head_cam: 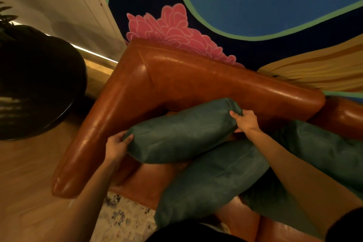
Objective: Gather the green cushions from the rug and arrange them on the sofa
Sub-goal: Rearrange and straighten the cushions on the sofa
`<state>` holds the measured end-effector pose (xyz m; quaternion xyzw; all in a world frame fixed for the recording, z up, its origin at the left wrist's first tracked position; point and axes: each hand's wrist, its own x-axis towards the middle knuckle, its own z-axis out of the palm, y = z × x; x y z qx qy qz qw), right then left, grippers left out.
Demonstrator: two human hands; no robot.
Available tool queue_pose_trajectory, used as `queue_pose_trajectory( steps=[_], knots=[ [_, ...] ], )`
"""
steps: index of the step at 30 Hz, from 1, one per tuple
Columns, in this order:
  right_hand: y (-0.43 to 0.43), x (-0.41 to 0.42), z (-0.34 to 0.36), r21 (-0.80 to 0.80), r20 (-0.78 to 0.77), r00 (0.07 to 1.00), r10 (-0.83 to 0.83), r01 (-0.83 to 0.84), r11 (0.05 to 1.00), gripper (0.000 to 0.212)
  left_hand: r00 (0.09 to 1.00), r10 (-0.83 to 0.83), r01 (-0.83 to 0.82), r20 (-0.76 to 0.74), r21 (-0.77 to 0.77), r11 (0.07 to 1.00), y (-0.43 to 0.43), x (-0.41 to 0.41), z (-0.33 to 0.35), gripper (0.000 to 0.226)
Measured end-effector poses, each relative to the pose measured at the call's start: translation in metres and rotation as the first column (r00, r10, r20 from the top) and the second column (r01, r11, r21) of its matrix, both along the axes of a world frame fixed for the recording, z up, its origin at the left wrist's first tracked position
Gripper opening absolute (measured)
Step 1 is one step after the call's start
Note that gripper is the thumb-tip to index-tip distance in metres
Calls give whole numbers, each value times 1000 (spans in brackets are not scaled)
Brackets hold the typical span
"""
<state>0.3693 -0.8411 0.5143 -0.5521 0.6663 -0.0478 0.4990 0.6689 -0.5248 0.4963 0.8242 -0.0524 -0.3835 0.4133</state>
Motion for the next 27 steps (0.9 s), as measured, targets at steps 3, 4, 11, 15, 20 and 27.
queue_pose_trajectory(
  steps=[3,4,11,15,20,27],
  knots=[
    [-14,-6,9,18,-5,999,-32,33,999,19,996,-60,60,67,2,998,-45,34,0,24],
    [-19,-7,12,17,-6,999,-39,39,999,18,994,-85,85,65,1,996,-61,43,2,30],
    [-51,-19,9,36,-78,991,-107,110,993,32,983,-186,185,12,24,982,-162,65,3,32],
    [-46,-29,-11,48,-136,981,-136,144,988,36,981,-193,196,-30,129,972,-170,51,-10,32],
    [-60,-22,-2,79,-142,984,-112,124,989,33,956,-291,279,40,182,943,-178,62,10,30],
    [-52,7,-10,180,-71,989,-133,144,973,32,962,-273,258,1,318,912,-142,71,-3,32]
  ],
)
